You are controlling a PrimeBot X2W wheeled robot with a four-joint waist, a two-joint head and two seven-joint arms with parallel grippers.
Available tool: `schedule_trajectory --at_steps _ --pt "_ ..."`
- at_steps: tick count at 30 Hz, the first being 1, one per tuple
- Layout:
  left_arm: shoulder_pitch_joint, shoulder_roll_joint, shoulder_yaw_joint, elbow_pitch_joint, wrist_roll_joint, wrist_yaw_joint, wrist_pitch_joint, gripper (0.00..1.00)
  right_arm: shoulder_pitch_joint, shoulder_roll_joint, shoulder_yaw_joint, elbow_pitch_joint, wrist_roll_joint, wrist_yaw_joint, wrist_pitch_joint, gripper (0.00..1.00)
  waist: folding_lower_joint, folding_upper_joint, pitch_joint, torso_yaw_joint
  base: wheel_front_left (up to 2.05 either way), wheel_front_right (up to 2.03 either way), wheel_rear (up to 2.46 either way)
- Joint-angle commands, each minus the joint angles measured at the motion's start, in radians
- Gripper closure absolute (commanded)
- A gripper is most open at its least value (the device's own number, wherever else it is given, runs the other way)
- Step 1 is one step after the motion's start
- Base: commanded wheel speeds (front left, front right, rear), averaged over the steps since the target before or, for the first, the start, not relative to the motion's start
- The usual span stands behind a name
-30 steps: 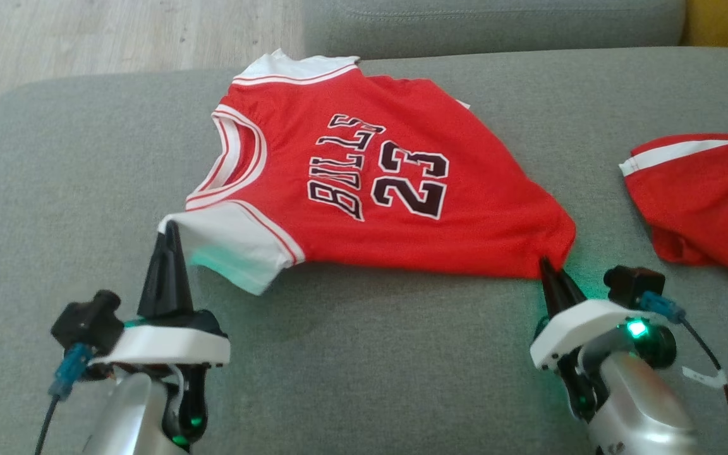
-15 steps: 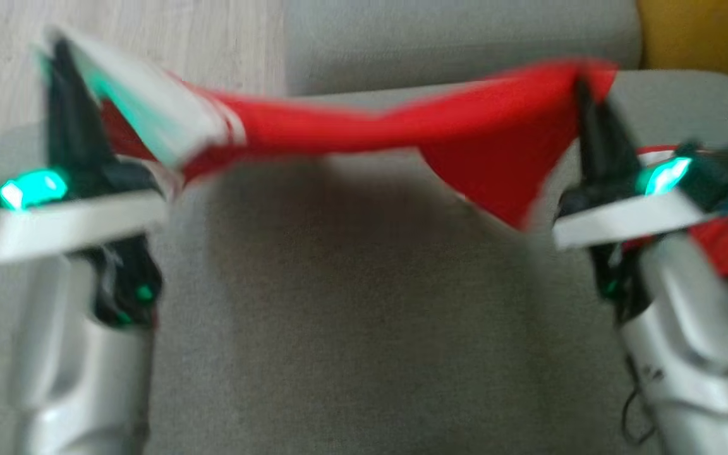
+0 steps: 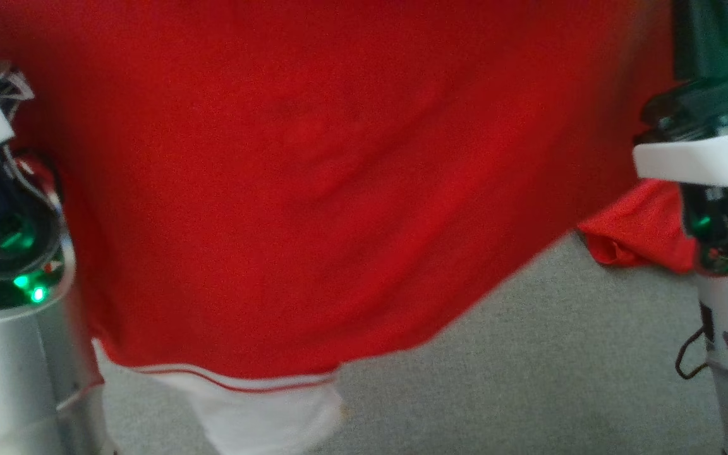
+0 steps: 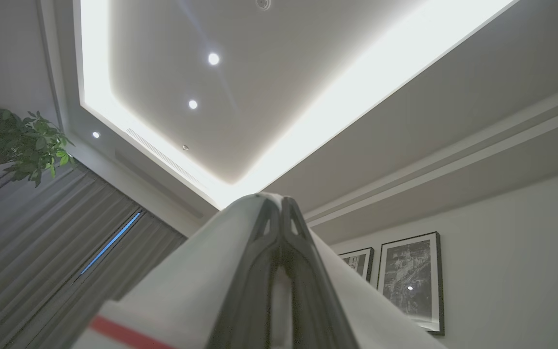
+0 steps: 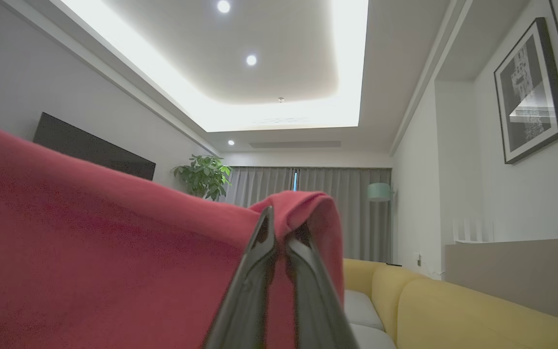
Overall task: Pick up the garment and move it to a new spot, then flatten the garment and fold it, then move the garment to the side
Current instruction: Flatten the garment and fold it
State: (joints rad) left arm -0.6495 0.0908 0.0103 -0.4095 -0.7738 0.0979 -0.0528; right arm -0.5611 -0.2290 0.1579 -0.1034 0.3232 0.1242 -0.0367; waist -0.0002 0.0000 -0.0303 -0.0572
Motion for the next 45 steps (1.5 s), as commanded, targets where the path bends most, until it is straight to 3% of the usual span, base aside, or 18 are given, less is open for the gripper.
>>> schedule_trajectory --at_steps 1,6,12,19,25,31,38,45 --pt "-0.038 0.036 0.043 -0.020 0.008 0.009 0.017 1.00 -0.017 0.015 0.003 -0.039 -0.008 0.007 0.021 1.00 0.0002 0.0000 0.008 0.000 0.00 0.00 0.00" --pt "-0.067 0.074 0.064 0.094 0.000 0.043 0.083 1.00 -0.027 0.047 -0.036 -0.030 -0.010 0.007 0.121 1.00 0.0002 0.0000 0.074 0.004 0.00 0.00 0.00" --pt "-0.250 0.139 0.063 0.397 -0.002 -0.004 0.098 1.00 -0.241 0.048 -0.026 0.175 0.015 0.007 0.151 1.00 0.0002 0.0000 0.249 0.017 0.00 0.00 0.00" --pt "-0.639 0.219 0.020 0.799 0.080 -0.099 -0.009 1.00 -0.689 0.019 0.018 0.583 -0.014 0.007 -0.002 1.00 0.0002 0.0000 0.406 0.042 0.00 0.00 0.00" --pt "-0.827 0.207 -0.021 1.029 0.117 -0.157 -0.115 1.00 -0.895 0.019 -0.007 0.840 -0.061 0.007 -0.176 1.00 0.0002 0.0000 0.459 0.081 0.00 0.00 0.00" --pt "-0.790 0.177 -0.049 1.151 0.112 -0.198 -0.163 1.00 -0.855 0.023 0.036 0.973 -0.051 0.007 -0.211 1.00 0.0002 0.0000 0.475 0.113 0.00 0.00 0.00" --pt "-0.579 0.140 -0.102 1.254 0.097 -0.225 -0.197 1.00 -0.667 0.020 0.168 1.126 0.023 0.007 -0.196 1.00 0.0002 0.0000 0.439 0.142 0.00 0.00 0.00" --pt "-0.253 0.164 -0.270 1.177 0.079 -0.228 -0.206 1.00 -0.443 -0.042 0.394 1.125 0.153 0.007 -0.068 1.00 0.0002 0.0000 0.321 0.154 0.00 0.00 0.00"
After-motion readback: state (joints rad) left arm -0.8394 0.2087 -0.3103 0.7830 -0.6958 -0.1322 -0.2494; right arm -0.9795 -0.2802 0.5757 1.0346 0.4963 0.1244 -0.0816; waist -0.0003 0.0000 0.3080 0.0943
